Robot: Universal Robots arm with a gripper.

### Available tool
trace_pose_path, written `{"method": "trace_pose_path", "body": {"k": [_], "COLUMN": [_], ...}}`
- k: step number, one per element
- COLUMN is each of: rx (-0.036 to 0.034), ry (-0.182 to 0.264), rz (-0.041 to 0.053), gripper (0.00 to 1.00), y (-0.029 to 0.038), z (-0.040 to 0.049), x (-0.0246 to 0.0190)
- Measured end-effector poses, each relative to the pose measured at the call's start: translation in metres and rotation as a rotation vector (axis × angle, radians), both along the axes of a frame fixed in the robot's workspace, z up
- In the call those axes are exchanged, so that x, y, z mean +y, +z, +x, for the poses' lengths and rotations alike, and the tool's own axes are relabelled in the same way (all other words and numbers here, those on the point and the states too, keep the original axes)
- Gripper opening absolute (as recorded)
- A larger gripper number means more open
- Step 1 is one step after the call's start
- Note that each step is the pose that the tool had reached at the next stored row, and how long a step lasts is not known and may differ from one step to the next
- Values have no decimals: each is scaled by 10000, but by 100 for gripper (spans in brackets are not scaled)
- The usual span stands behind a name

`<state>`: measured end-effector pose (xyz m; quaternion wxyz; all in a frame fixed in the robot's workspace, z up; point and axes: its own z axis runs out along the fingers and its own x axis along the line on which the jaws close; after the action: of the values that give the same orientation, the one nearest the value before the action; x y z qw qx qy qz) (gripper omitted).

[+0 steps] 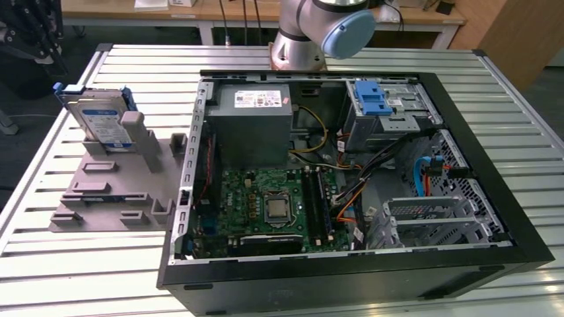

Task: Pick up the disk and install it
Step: 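Pick up the disk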

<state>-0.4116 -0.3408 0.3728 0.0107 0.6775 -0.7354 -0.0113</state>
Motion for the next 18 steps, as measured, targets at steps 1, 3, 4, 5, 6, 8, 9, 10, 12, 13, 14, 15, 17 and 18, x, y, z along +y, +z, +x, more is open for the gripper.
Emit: {"method": "trace_pose_path", "body": {"k": [1, 3, 4, 5, 6, 8, 9, 10, 12, 13, 14, 15, 17, 18], "rx": [0, 0, 0, 0, 0, 0, 0, 0, 0, 0, 0, 0, 0, 0], "ry": [1, 3, 4, 5, 6, 7, 9, 10, 13, 13, 14, 15, 17, 18], "rz": [1, 0, 0, 1, 1, 1, 1, 1, 1, 0, 1, 0, 1, 1], "gripper": [11, 11, 11, 11, 11, 17, 19, 19, 19, 25, 26, 26, 32, 32], "y": [0, 0, 0, 0, 0, 0, 0, 0, 0, 0, 0, 0, 0, 0], "z": [0, 0, 0, 0, 0, 0, 0, 0, 0, 0, 0, 0, 0, 0], "x": [0, 0, 0, 0, 0, 0, 0, 0, 0, 0, 0, 0, 0, 0]}}
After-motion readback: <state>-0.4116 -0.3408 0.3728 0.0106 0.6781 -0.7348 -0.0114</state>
